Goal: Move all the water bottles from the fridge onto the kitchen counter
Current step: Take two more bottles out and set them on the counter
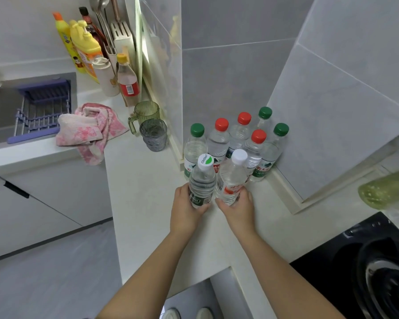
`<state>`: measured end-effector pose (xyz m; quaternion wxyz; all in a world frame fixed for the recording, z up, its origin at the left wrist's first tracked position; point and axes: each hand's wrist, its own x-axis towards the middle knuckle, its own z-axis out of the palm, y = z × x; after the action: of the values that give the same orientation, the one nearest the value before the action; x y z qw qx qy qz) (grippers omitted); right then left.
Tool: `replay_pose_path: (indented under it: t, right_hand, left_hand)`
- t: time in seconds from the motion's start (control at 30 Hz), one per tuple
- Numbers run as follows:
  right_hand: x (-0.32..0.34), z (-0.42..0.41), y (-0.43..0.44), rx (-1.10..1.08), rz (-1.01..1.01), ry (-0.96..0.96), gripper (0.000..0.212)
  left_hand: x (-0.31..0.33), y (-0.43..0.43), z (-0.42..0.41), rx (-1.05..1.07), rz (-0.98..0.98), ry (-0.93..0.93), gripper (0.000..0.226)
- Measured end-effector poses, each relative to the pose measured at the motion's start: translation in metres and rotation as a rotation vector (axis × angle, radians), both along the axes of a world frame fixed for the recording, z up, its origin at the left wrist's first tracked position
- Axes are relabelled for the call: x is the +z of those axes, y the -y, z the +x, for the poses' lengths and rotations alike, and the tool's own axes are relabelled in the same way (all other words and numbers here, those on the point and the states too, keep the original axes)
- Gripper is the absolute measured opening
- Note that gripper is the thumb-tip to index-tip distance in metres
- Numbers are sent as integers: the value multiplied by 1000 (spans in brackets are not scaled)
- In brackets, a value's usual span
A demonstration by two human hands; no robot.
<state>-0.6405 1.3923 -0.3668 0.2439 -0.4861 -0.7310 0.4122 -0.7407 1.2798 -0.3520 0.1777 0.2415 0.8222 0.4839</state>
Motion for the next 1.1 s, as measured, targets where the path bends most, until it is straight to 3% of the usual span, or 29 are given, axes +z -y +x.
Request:
replay_pose_path:
  t: [0.1,0.33,0.67,0.93,1.1]
  right_hand:
    - [4,0,-1,-8,48,13,70]
    - [7,-8,-7,-9,-20,1,49]
    - [8,-27,-21,-52,-31,-43,50]
    - [3,-30,-26,-33,-8,-28,39]
    - [-1,-23,-24,15,-68,-47,40]
  left_hand:
    - [-6,1,0,11,-15,2,61]
    - [-13,-10,-9,44,-64,6,58]
    - [-13,-33,-26,-32,-51,48,108]
    - [-13,-35,-27,-53,-42,65,119]
    - [-15,-27,-43,-181,-66,99,117]
